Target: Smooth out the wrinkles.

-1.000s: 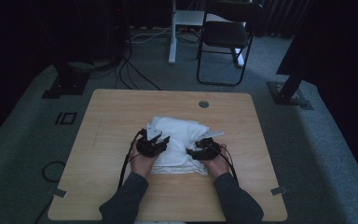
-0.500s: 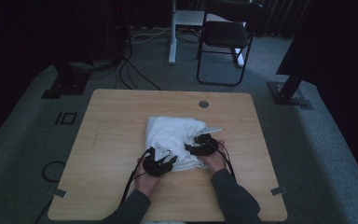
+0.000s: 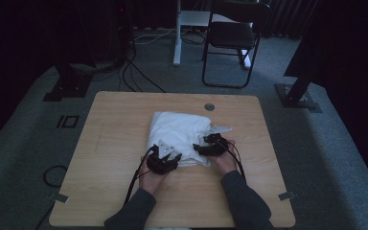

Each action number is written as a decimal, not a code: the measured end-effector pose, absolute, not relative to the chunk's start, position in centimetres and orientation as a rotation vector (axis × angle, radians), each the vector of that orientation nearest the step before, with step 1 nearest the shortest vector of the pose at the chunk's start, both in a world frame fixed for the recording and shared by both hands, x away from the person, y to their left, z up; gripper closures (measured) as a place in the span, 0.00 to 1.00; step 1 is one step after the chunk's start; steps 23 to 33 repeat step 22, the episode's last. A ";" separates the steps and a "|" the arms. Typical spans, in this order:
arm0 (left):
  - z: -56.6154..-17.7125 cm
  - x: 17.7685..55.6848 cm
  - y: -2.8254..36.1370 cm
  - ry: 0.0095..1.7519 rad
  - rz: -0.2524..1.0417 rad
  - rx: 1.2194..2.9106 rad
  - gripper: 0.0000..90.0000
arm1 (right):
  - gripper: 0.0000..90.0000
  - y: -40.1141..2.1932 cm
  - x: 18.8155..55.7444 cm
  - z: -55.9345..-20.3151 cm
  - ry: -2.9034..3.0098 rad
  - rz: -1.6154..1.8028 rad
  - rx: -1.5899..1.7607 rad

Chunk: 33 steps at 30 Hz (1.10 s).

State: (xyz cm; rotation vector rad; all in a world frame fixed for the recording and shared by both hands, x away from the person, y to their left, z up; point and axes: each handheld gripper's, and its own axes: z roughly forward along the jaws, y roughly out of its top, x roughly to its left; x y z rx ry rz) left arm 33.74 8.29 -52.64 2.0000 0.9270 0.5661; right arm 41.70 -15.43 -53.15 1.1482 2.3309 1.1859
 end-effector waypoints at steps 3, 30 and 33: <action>-52.9 32.7 8.5 0.902 0.545 2.015 0.61 | 0.40 -16.9 40.4 -53.6 2.330 1.141 1.145; -52.2 30.6 16.4 1.058 0.595 1.912 0.57 | 0.42 -27.3 33.5 -54.2 2.066 1.236 1.382; -52.2 30.6 16.4 1.058 0.595 1.912 0.57 | 0.42 -27.3 33.5 -54.2 2.066 1.236 1.382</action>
